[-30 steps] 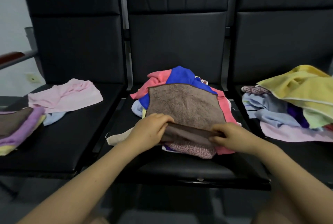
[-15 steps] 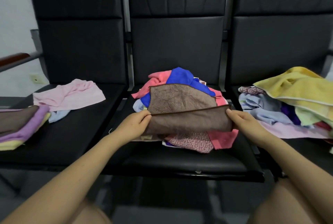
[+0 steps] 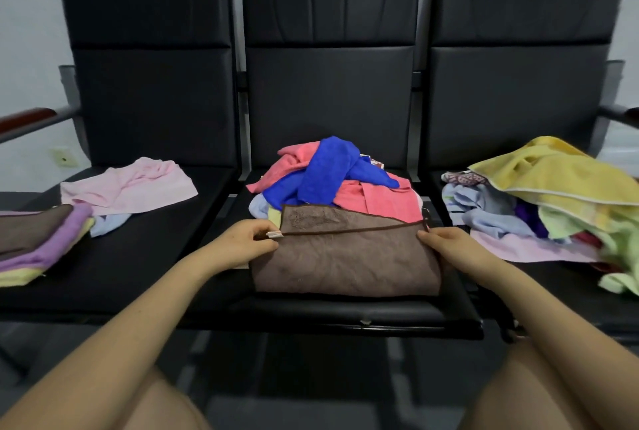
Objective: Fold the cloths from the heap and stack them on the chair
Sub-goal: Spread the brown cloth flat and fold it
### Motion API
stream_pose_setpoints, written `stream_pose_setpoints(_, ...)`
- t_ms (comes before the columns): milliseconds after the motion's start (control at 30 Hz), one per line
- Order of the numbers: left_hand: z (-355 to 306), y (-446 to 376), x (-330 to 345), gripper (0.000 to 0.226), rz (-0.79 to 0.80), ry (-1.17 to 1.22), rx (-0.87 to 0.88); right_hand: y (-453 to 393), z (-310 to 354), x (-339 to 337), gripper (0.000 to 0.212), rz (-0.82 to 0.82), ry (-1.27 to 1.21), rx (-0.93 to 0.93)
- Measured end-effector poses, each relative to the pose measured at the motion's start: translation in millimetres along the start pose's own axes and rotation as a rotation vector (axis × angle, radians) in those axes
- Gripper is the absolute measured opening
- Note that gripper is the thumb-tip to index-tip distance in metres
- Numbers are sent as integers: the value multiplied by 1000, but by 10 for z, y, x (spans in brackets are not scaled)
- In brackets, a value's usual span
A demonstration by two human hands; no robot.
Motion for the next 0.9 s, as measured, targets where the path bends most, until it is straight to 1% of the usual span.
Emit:
stream_pose_setpoints(100,-3,-207,10,14,-99,62,-28,-119,-116,-17,36,-49,88,-8)
stream_pose_setpoints(233,-37,-568,18,10,-314,64,-84,-333,-113,-49,37,-230,123,-39)
stream_pose_setpoints(300,-17,-724,61,9,-373,62,-116,-458,-132,-61,38,-280,147,-10)
stream_pose_setpoints(400,80,-884,146,10,-360,36,-177,-613,-202,-39,36,-253,249,84)
stream_pose_setpoints(500,117,-991,189,11,-339,1,-191,-691,-224,-8,31,-238,333,147)
stream_pose_setpoints(567,102,-1019,184,16,-347,43,-205,-699,-213,-1,29,-242,371,177)
stream_pose_setpoints(633,113,-1008,175,25,-366,127,-256,-673,-206,10,33,-238,377,227)
stream_pose_setpoints(733,106,-925,162,35,-403,120,-339,-587,-227,8,50,-208,315,316)
stream_pose_setpoints(767,111,-885,170,38,-391,108,-375,-528,-230,9,50,-189,264,342)
stream_pose_setpoints(833,142,-820,162,44,-339,144,-429,-428,-240,25,38,-120,101,372)
stream_pose_setpoints(900,160,-746,154,56,-281,301,-496,-327,-263,48,28,2,-96,389)
Point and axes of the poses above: each hand's wrist, its own y-axis away from the middle knuckle, its own x-axis out of the palm, z = x × y, the point moved 3 cm from there along -y, towards the middle knuckle, and after that the axes turned 7 degrees about z, right-handed, at the moved point
